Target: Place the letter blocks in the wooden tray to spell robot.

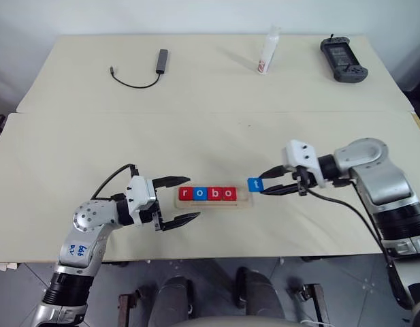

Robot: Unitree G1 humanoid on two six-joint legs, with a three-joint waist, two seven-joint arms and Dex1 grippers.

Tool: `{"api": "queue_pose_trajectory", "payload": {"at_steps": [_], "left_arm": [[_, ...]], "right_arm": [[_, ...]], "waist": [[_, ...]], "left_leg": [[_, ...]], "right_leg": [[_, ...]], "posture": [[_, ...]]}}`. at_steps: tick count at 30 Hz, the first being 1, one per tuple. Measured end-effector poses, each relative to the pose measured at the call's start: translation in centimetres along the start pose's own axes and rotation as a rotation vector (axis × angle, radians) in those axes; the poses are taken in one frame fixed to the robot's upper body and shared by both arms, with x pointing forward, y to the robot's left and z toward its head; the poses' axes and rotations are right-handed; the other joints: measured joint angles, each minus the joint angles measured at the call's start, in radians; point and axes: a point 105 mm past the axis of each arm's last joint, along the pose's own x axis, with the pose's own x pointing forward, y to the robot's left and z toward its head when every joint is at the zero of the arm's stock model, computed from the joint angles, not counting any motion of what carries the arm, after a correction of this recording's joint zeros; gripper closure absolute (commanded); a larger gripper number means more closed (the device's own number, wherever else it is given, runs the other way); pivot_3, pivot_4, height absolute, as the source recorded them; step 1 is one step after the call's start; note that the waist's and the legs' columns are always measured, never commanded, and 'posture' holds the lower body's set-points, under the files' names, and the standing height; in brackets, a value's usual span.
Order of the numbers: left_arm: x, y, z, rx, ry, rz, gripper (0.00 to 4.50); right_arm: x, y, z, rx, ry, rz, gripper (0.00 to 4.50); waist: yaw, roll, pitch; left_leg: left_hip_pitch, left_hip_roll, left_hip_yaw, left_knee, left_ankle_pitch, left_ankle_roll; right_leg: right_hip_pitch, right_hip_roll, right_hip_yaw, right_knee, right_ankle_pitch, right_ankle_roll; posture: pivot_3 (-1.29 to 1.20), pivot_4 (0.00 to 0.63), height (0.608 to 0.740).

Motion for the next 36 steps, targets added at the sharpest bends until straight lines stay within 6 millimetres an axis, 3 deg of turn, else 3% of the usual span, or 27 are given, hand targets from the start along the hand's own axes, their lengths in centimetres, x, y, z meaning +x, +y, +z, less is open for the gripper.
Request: {"api": "queue_pose_trajectory", "payload": {"at_steps": [16,24,28,29,33,36], "left_arm": [[-0.1,-0.2,0.0,-0.003,0.000,0.038,0.00],[-0.2,-0.2,0.0,-0.002,0.000,0.045,0.00],[-0.2,-0.2,0.0,-0.001,0.000,0.046,0.00],[-0.2,-0.2,0.0,-0.001,0.000,0.046,0.00],[-0.2,-0.1,0.0,0.000,0.000,0.048,0.00],[-0.2,-0.1,0.0,0.001,0.000,0.047,0.00]], "right_arm": [[2.0,0.1,-0.6,0.018,0.068,-0.006,3.03],[2.2,0.0,-0.5,0.029,0.088,-0.012,0.29],[1.5,-0.1,0.5,0.025,0.054,-0.033,0.29],[0.9,0.0,0.8,0.031,0.043,-0.033,0.49],[-1.3,0.0,0.2,0.069,0.047,-0.074,1.62],[-1.2,0.4,-1.0,0.110,0.061,-0.071,2.75]], "waist": [[-0.004,0.000,0.000],[-0.004,0.000,0.000],[-0.004,0.000,0.000],[-0.003,0.000,0.000],[-0.001,0.000,0.000],[-0.004,0.000,0.000]], "left_leg": [[0.000,0.000,0.000,0.000,0.000,0.000],[0.000,0.000,0.000,0.000,0.000,0.000],[0.000,0.000,0.000,0.000,0.000,0.000],[0.000,0.000,0.000,0.000,0.000,0.000],[0.000,0.000,0.000,0.000,0.000,0.000],[0.000,0.000,0.000,0.000,0.000,0.000]], "right_leg": [[0.000,0.000,0.000,0.000,0.000,0.000],[0.000,0.000,0.000,0.000,0.000,0.000],[0.000,0.000,0.000,0.000,0.000,0.000],[0.000,0.000,0.000,0.000,0.000,0.000],[0.000,0.000,0.000,0.000,0.000,0.000],[0.000,0.000,0.000,0.000,0.000,0.000]], "posture": [[0.00,0.150,0.740],[0.00,0.150,0.740],[0.00,0.150,0.740],[0.00,0.150,0.740],[0.00,0.150,0.740],[0.00,0.150,0.740]]}}
